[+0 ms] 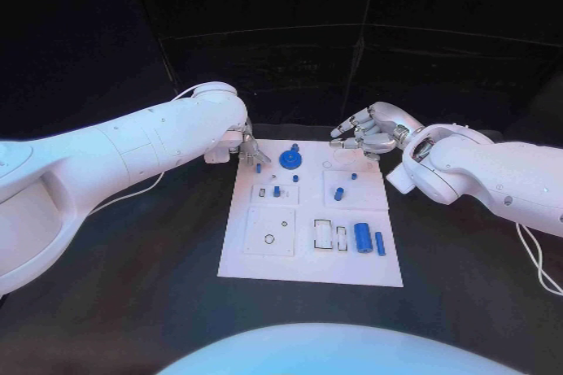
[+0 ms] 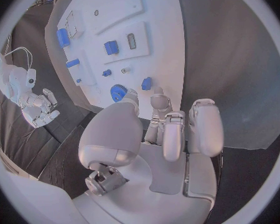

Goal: Assemble the parts on the task board

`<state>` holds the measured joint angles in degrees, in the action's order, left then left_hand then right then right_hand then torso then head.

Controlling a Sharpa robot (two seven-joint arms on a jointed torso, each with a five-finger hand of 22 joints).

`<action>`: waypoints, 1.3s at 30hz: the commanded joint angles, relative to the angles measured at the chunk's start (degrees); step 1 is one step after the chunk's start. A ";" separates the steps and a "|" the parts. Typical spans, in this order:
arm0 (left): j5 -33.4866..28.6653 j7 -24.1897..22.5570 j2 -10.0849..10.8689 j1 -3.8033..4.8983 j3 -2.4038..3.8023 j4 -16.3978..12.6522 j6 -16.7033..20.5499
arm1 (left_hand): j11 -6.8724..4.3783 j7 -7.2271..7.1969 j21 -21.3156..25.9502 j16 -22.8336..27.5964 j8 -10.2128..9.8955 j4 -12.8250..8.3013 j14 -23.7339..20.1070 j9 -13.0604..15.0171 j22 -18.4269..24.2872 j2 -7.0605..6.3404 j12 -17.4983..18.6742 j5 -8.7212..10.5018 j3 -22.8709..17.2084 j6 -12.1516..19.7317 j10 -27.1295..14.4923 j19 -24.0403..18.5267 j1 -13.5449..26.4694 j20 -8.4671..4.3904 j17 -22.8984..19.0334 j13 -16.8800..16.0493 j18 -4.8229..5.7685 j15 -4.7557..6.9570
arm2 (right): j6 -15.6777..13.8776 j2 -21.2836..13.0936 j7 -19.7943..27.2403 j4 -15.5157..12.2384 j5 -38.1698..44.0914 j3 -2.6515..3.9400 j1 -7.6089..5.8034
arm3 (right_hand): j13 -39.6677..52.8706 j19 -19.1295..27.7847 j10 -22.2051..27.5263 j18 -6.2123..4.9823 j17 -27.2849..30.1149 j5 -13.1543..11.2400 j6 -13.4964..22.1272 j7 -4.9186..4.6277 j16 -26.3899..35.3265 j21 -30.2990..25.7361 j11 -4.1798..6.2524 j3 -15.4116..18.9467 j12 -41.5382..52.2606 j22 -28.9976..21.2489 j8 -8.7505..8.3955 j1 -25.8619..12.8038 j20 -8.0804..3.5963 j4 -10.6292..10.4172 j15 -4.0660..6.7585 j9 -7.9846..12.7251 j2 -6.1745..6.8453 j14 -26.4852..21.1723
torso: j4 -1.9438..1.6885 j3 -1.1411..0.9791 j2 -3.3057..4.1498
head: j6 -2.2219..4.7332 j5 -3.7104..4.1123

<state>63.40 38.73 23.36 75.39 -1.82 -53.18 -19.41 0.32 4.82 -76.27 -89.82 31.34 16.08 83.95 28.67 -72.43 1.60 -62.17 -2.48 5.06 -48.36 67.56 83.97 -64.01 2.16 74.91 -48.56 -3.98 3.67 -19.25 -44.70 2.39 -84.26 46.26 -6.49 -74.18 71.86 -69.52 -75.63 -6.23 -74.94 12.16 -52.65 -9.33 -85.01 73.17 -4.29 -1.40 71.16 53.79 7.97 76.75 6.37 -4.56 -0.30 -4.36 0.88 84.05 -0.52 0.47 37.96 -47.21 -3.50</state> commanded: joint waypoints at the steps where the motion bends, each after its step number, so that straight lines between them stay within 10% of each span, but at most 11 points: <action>1: 0.65 -0.52 -0.11 0.02 0.01 0.10 -1.31 | 0.09 -0.07 -0.38 -0.18 -0.24 -0.08 6.05 -0.13 -0.17 0.19 -0.40 -0.22 0.37 -0.49 0.28 0.68 -0.89 0.30 15.09 -0.08 0.28 -0.16 | 0.28 0.06 0.54 -0.03 -0.18 0.04 -0.09 | -0.05 0.33 0.17 -0.84 -5.08 0.25 -0.05 0.11 0.34 -0.38 0.04 0.01 -0.23 -0.05 0.29 -0.49 -0.14 -0.22 0.34 0.01 -0.21 3.52 | -0.01 0.01 0.03 | -0.03 -0.03; 39: -0.85 -1.49 -0.94 -0.40 -0.08 0.97 -1.68 | -0.05 -0.23 -0.59 -0.18 -0.62 -1.27 6.05 -0.61 -0.60 2.50 -0.53 -0.23 0.49 -1.74 0.35 0.79 -4.58 0.21 15.09 0.04 0.35 -0.05 | 0.46 0.40 0.44 0.11 -0.18 0.04 -0.09 | -0.04 0.32 0.15 -0.85 -5.06 0.33 0.01 0.11 0.36 -0.42 0.04 0.02 -0.20 -0.10 0.31 -0.45 -0.15 -0.26 0.35 0.02 -0.30 3.52 | -0.01 -0.03 0.00 | -0.45 0.03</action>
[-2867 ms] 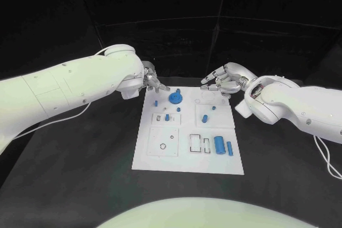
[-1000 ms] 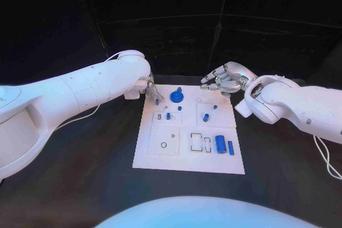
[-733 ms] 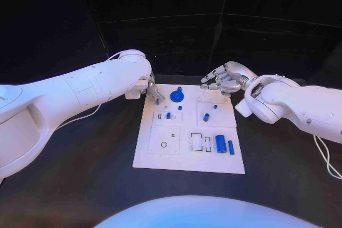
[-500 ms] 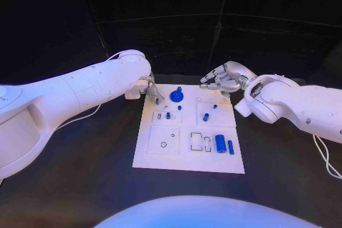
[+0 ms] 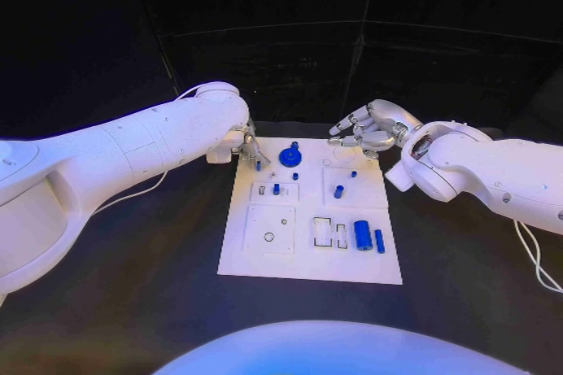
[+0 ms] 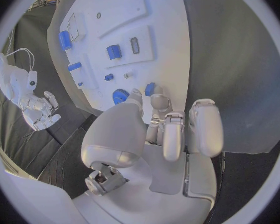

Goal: Assemble the parts on the task board

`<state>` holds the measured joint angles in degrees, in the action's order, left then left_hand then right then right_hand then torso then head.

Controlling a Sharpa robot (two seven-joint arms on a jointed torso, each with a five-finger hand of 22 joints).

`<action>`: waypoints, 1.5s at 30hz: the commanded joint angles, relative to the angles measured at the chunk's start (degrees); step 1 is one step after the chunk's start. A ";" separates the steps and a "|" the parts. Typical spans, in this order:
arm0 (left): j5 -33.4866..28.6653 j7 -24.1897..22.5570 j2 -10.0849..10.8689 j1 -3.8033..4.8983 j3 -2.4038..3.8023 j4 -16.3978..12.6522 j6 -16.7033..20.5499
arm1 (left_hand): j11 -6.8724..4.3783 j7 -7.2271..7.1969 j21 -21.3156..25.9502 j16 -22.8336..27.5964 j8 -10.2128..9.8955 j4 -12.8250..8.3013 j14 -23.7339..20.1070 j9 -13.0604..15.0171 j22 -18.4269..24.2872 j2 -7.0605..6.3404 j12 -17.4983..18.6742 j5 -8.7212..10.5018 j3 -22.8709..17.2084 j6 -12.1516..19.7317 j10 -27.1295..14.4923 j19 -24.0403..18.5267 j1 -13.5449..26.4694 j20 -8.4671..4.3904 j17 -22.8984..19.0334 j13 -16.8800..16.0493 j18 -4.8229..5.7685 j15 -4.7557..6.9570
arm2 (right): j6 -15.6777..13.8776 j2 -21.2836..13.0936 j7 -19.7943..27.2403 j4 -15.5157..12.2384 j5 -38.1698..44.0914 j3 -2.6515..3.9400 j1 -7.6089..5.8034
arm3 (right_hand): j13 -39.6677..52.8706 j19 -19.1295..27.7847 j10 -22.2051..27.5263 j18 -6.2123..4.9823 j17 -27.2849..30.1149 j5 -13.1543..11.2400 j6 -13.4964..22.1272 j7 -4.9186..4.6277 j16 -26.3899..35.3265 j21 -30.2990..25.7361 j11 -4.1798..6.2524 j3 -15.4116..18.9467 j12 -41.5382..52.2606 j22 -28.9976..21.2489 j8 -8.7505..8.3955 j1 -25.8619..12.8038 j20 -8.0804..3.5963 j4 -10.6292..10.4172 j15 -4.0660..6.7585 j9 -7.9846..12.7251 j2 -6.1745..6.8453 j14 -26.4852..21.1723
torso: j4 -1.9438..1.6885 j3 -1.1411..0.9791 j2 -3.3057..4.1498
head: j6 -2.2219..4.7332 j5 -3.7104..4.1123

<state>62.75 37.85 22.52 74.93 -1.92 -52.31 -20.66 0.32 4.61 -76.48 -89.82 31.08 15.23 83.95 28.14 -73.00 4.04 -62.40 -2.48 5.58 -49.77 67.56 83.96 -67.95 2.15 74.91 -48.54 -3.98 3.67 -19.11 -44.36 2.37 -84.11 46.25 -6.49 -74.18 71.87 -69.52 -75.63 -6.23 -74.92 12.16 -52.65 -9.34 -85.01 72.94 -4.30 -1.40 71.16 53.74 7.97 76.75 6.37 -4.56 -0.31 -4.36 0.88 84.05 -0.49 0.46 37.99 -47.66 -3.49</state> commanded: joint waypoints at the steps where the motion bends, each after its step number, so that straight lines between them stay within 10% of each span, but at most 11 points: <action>1: -0.20 -0.64 -0.12 0.04 0.02 0.14 -0.37 | -0.06 -0.02 -0.35 -0.18 -0.37 -0.47 6.05 -0.09 0.00 0.13 -0.31 -0.23 -0.03 -0.36 0.37 0.79 -0.75 0.21 15.09 0.00 0.35 -0.05 | 0.32 0.07 0.46 -0.04 -0.17 0.04 -0.09 | -0.05 0.32 0.15 -0.85 -5.08 0.33 0.01 0.11 0.37 -0.20 0.05 0.02 -0.20 -0.06 0.32 -0.45 -0.15 -0.26 0.35 0.02 -0.30 3.52 | -0.02 -0.03 -0.03 | 0.02 -0.01; 10: -0.20 -1.25 -0.16 -0.06 0.02 0.18 0.42 | -0.16 -0.12 -0.43 -0.18 -0.37 -1.89 6.05 -0.16 -0.20 1.95 -0.46 -0.24 -1.10 -0.85 0.53 0.83 -3.28 0.15 15.09 -0.10 0.37 0.04 | 0.32 0.05 0.43 -0.06 -0.17 0.04 -0.09 | -0.05 0.31 0.15 -0.85 -5.05 0.39 0.05 0.11 0.40 -0.23 0.05 0.04 -0.18 -0.08 0.36 -0.41 -0.15 -0.30 0.35 0.03 -0.38 3.52 | -0.03 0.00 -0.02 | -0.03 0.00; 26: -0.75 -3.17 -0.06 -0.25 0.01 0.18 2.13 | -1.03 -0.97 -0.56 -0.18 -0.61 -10.67 6.05 -0.19 -0.59 6.60 0.70 -0.34 -10.84 0.03 -0.03 0.87 -14.68 -0.48 15.09 0.70 0.41 0.79 | 0.41 0.03 0.39 -0.08 -0.17 0.04 -0.09 | -0.04 0.33 0.14 -0.86 -5.03 0.44 0.06 0.12 0.42 -0.27 0.05 0.05 -0.17 -0.15 0.38 -0.37 -0.16 -0.30 0.36 0.03 -0.40 3.51 | -0.08 -0.01 -0.06 | -0.12 -0.02; 36: -3.74 -4.52 2.05 -0.33 0.00 -2.59 6.49 | -0.66 -0.51 -0.58 -0.18 0.87 -12.85 6.05 0.83 -0.93 2.37 1.25 -0.24 -23.59 0.34 0.80 0.91 -9.81 -0.24 15.09 1.32 0.44 0.38 | 0.56 -0.02 0.35 0.03 -0.17 0.04 -0.09 | -0.02 0.32 0.12 -0.86 -5.06 0.48 0.07 0.12 0.40 -0.28 0.06 0.04 -0.14 -0.14 0.40 -0.34 -0.16 -0.30 0.36 0.03 -0.41 3.52 | -0.13 -0.01 -0.13 | -0.09 -0.08; 45: -9.79 -5.06 7.83 -0.36 -0.04 -11.43 14.39 | -0.87 -0.77 -0.44 -0.18 3.17 -14.40 6.05 2.28 -1.05 -1.97 0.97 -0.22 -35.15 0.45 1.74 0.96 -4.36 -0.33 15.09 1.30 0.41 0.50 | 0.65 -0.18 0.33 0.32 -0.17 0.04 -0.09 | -0.07 0.33 0.16 -0.87 -5.03 0.64 0.07 0.12 0.43 -0.31 0.07 0.05 -0.18 -0.19 0.45 -0.28 -0.16 -0.30 0.37 0.03 -0.45 3.52 | -0.17 0.00 -0.12 | 0.08 -0.26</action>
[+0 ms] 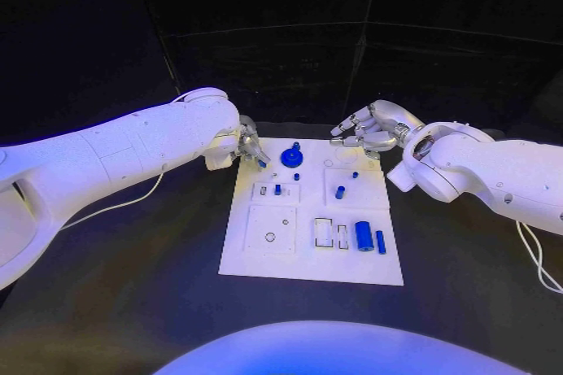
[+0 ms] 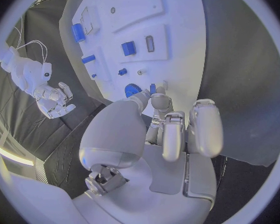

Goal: Assemble the parts on the task board

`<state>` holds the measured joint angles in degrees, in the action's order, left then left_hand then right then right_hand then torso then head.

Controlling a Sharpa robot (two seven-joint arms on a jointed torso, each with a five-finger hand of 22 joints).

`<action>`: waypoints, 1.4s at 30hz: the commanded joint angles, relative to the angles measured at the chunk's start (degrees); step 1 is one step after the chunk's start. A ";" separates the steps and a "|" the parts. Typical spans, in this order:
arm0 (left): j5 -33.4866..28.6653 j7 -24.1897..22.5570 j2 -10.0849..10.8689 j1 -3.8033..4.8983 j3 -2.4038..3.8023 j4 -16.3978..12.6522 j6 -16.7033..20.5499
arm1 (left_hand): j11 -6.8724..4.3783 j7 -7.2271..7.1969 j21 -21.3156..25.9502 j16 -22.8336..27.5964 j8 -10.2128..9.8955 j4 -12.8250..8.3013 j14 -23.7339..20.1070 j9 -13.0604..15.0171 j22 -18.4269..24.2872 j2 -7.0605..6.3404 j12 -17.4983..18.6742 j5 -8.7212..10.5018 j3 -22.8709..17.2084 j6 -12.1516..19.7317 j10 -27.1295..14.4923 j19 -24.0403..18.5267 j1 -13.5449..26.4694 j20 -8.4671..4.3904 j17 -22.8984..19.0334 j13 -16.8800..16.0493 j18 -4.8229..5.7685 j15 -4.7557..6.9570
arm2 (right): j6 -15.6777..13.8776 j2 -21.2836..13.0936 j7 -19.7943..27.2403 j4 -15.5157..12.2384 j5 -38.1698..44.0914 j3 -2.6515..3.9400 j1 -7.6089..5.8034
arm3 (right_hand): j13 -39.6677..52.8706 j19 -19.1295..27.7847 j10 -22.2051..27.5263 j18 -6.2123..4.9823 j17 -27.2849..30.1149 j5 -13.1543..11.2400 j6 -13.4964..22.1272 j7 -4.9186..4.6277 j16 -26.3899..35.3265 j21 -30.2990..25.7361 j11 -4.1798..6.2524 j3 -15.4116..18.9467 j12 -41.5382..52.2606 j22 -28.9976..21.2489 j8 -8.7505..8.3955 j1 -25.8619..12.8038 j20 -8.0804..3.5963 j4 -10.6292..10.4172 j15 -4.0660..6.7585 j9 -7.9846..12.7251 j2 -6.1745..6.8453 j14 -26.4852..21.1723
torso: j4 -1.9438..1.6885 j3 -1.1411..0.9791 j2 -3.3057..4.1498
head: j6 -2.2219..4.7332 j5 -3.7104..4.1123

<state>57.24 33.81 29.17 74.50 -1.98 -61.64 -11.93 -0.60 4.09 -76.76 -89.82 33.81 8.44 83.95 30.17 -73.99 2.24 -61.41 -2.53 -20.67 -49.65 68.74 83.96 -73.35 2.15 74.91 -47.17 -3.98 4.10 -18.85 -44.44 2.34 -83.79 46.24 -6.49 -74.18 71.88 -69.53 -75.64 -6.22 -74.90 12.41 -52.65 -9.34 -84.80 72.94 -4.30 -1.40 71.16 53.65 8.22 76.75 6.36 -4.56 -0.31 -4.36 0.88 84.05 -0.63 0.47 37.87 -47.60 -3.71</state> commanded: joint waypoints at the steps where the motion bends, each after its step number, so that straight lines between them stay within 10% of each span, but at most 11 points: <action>1: -4.57 -0.96 2.00 0.05 0.00 -3.32 6.34 | -0.01 -0.27 -0.17 -0.18 0.74 -7.72 6.05 0.43 -0.11 -0.62 -0.12 -0.21 -10.06 0.35 0.71 0.98 1.72 -0.36 15.09 -0.14 0.40 0.09 | 0.39 -0.12 0.35 0.02 -0.16 0.04 -0.09 | -0.08 0.33 0.16 -0.87 -5.04 0.39 0.07 0.12 0.22 -0.31 0.07 0.05 -0.18 -0.09 0.20 -0.28 -0.16 -0.30 0.37 0.03 -0.45 3.52 | -0.02 -0.01 0.02 | 0.06 -0.10; 9: -5.42 -0.46 7.74 -0.55 -0.42 -12.09 10.29 | -0.13 -0.43 -0.02 -0.18 1.96 -8.41 6.05 1.14 -0.09 -2.08 -0.51 -0.23 -14.51 0.42 1.31 0.99 3.88 -0.45 15.09 -0.47 0.39 0.28 | 0.41 -0.29 0.36 0.14 -0.16 0.03 -0.09 | -0.08 0.33 0.16 -0.87 -5.04 0.39 0.07 0.12 0.22 -0.31 0.07 0.05 -0.18 -0.09 0.20 -0.28 -0.16 -0.30 0.37 0.03 -0.45 3.52 | -0.07 0.05 0.09 | 0.04 -0.31; 17: -3.10 -0.05 11.29 -1.13 -2.64 -17.12 12.00 | -0.25 -0.55 0.12 -0.18 2.90 -8.93 6.05 1.66 -0.04 -3.02 -0.82 -0.23 -17.16 0.52 1.77 0.99 5.24 -0.53 15.09 -0.72 0.37 0.37 | 0.41 -0.37 0.40 0.30 -0.16 0.03 -0.09 | -0.08 0.34 0.15 -0.88 -4.95 0.56 0.06 0.13 0.28 -0.36 0.07 0.07 -0.16 -0.16 0.26 -0.22 -0.17 -0.30 0.38 0.03 -0.47 3.50 | 0.11 0.02 0.04 | 0.06 -0.86; 42: 4.27 1.10 11.37 -2.69 -3.73 -20.12 10.77 | -0.47 -0.84 0.05 -0.18 4.12 -9.15 6.05 2.23 -0.25 -4.05 -1.51 -0.25 -18.97 0.23 2.54 1.09 6.68 -0.66 15.09 -1.43 0.40 0.54 | 0.48 -0.28 0.54 0.55 -0.16 0.03 -0.08 | -0.15 0.35 0.22 -0.89 -4.92 0.70 0.08 0.14 0.31 -0.42 0.09 0.07 -0.23 -0.23 0.33 -0.05 -0.18 -0.26 0.39 0.03 -0.51 3.50 | 0.18 -0.02 0.16 | -0.06 -0.97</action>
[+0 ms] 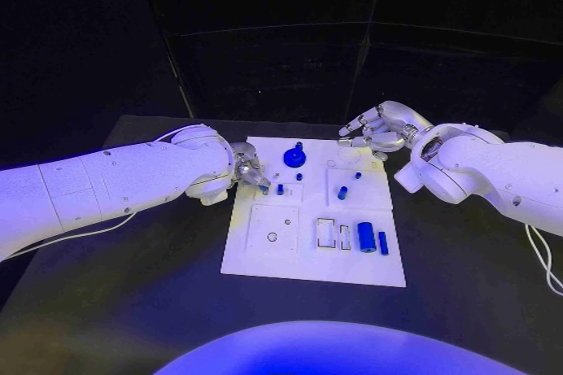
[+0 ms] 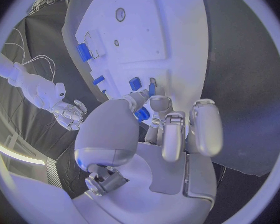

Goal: Assemble the parts on the task board

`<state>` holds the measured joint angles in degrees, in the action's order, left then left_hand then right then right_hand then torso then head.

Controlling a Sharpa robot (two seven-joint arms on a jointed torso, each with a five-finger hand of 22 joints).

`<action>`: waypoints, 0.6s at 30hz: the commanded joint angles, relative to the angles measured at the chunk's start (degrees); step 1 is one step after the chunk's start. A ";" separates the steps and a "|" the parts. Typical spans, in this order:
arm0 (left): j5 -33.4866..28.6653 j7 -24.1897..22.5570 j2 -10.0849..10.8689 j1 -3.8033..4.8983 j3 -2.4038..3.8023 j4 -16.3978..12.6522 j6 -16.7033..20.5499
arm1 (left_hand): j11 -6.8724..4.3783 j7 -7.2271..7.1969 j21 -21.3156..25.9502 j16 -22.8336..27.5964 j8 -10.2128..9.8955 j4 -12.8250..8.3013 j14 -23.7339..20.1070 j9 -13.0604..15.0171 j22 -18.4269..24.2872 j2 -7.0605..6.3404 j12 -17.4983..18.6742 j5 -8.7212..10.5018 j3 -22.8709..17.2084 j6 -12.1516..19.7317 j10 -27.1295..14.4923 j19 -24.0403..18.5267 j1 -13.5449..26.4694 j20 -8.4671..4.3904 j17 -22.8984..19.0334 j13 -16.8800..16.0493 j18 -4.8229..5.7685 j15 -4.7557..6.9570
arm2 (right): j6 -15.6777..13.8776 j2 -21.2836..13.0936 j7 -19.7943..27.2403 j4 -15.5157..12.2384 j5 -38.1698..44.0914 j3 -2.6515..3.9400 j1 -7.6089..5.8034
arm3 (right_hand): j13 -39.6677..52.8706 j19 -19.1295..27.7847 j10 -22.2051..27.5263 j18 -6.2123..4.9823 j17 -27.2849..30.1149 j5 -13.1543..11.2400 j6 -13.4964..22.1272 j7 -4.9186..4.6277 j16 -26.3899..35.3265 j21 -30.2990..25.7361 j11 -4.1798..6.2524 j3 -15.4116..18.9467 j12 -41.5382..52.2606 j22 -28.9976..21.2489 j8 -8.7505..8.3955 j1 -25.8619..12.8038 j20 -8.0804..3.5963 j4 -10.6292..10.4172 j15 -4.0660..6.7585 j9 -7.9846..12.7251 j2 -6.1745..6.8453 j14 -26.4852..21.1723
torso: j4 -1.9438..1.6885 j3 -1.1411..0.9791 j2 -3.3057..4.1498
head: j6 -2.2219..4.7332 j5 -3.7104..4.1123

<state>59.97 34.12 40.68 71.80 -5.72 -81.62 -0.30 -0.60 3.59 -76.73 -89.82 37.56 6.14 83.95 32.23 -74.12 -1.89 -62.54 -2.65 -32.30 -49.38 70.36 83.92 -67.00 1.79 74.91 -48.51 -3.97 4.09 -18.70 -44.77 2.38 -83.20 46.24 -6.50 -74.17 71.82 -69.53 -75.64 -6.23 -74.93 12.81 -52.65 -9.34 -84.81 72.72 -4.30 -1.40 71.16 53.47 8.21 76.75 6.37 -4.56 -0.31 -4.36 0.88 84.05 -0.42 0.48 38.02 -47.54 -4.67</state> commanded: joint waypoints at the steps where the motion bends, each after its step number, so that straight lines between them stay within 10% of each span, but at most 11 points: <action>1: 1.68 0.94 -0.18 0.01 0.01 -0.14 -1.11 | -0.47 -0.35 0.00 -0.18 0.39 -6.84 6.05 0.19 -0.14 0.07 -0.40 -0.12 -7.36 -0.05 0.94 1.14 0.36 -0.31 15.09 -0.11 0.40 0.55 | 0.35 0.05 0.50 -0.04 -0.15 0.04 -0.09 | -0.10 0.35 0.22 -0.88 -4.90 0.30 0.08 0.14 0.32 -0.21 0.08 0.07 -0.23 -0.05 0.34 -0.05 -0.18 -0.26 0.38 0.03 -0.51 3.50 | -0.03 -0.03 0.01 | -0.14 0.01; 18: 3.41 3.08 -1.21 -0.16 -0.08 0.42 -3.13 | -0.53 -0.42 -0.09 -0.18 0.63 -6.77 6.05 0.30 -0.26 -0.10 -0.51 -0.12 -7.47 -0.11 1.04 1.18 0.66 -0.34 15.09 -0.20 0.42 0.59 | 0.37 0.04 0.52 -0.07 -0.15 0.04 -0.09 | -0.10 0.35 0.22 -0.88 -4.90 0.30 0.08 0.14 0.32 -0.21 0.08 0.07 -0.23 -0.05 0.34 -0.05 -0.18 -0.26 0.38 0.03 -0.51 3.50 | -0.03 -0.02 -0.01 | -0.31 0.05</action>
<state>62.30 35.91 39.52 71.77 -5.69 -81.29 -1.90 -1.00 3.60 -76.73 -89.82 37.85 5.26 84.16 32.42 -74.30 -2.53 -62.80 -2.64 -33.49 -49.38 70.80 83.92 -66.35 1.79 74.91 -48.63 -3.97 4.30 -18.65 -44.73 2.40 -83.19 46.23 -6.50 -74.17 71.77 -69.53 -75.64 -6.23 -74.92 12.81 -52.65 -9.34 -84.81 72.72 -4.30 -1.41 71.16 53.47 8.21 76.75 6.37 -4.56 -0.31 -4.36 0.88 84.05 -0.42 0.46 38.01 -47.80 -4.64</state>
